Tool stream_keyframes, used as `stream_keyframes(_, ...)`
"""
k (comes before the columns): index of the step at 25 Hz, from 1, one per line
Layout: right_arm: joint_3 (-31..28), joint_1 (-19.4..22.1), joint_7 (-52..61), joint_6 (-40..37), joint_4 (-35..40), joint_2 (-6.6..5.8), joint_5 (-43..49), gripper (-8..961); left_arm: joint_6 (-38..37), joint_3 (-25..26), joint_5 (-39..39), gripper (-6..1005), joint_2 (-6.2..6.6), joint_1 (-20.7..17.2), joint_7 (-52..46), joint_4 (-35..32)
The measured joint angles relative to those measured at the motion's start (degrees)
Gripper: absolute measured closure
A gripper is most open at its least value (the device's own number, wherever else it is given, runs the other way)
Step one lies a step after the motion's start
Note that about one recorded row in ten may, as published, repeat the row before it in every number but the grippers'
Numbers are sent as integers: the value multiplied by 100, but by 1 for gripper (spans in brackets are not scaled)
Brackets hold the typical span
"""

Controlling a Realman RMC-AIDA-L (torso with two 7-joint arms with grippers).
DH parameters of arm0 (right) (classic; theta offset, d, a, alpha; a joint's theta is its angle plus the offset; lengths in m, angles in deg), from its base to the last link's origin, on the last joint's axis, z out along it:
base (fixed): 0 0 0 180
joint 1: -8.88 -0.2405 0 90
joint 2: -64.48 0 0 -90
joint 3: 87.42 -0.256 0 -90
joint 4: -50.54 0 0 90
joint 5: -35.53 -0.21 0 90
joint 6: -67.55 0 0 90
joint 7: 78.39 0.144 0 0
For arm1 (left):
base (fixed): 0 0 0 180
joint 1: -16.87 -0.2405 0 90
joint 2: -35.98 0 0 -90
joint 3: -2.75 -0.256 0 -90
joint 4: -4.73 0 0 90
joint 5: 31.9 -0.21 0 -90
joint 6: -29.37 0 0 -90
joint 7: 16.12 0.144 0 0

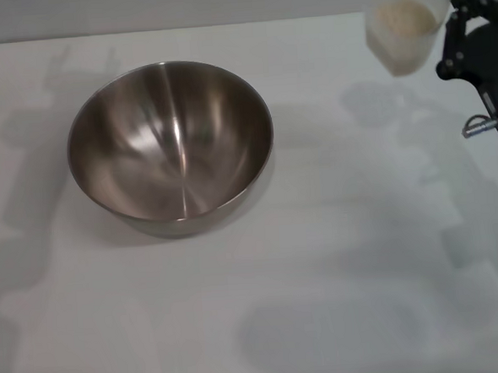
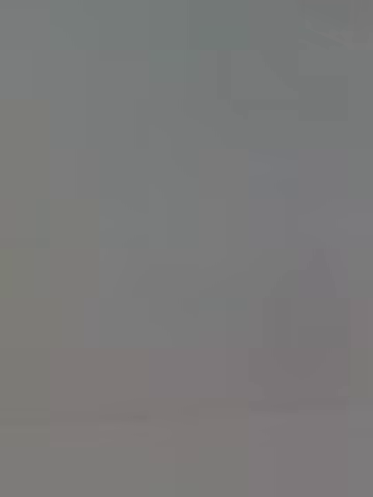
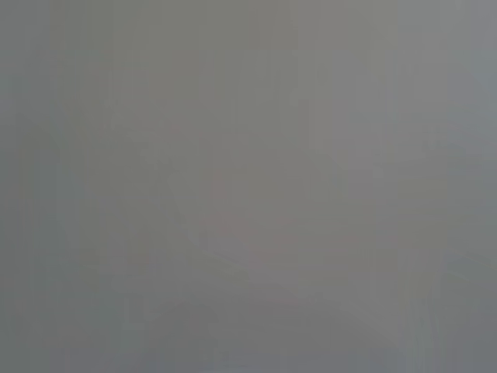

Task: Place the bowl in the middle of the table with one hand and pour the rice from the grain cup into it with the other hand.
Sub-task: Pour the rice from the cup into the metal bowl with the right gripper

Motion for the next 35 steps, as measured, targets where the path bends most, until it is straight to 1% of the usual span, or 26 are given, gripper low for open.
stream_keyframes(2, -43, -127, -2, 31, 116, 7, 186, 951, -33, 91, -13, 241, 0, -4, 17, -42)
stream_keyframes(5, -54, -217, -3, 62, 165, 9, 203, 951, -80, 181, -12, 241, 0, -29, 16, -68)
stream_keyframes(7, -56, -358, -4, 126, 259, 6, 210, 951, -149, 283, -8, 241, 3, -89, 8, -81)
stream_keyframes(8, -56, -358, -4, 126, 259, 6, 210, 951, -149, 283, -8, 241, 3, -89, 8, -81)
stream_keyframes(12, -59, -617, -7, 312, 432, 4, 215, 950, -319, 353, -1, 241, 9, -179, 19, -134)
stream_keyframes(13, -59, -617, -7, 312, 432, 4, 215, 950, -319, 353, -1, 241, 9, -179, 19, -134)
stream_keyframes(16, -29, -752, -10, 429, 517, 4, 230, 950, -517, 354, 2, 241, 9, -249, 28, -173)
stream_keyframes(17, -11, -838, -11, 510, 572, 3, 243, 950, -698, 354, 2, 241, 6, -315, 22, -218)
stream_keyframes(22, -5, -1014, 26, 743, 589, -4, 259, 950, -1027, 351, 2, 241, 3, -444, 4, -331)
stream_keyframes(28, 2, -1180, 75, 1116, 557, -5, 333, 950, -1226, 352, 2, 241, 7, -473, -1, -454)
stream_keyframes(32, -1, -1269, 407, 1288, 575, -7, 546, 950, -1398, 384, 1, 241, 11, -474, -1, -570)
stream_keyframes(35, -2, -1298, 439, 1320, 582, -11, 562, 950, -1908, 376, 0, 241, -4, -473, -4, -835)
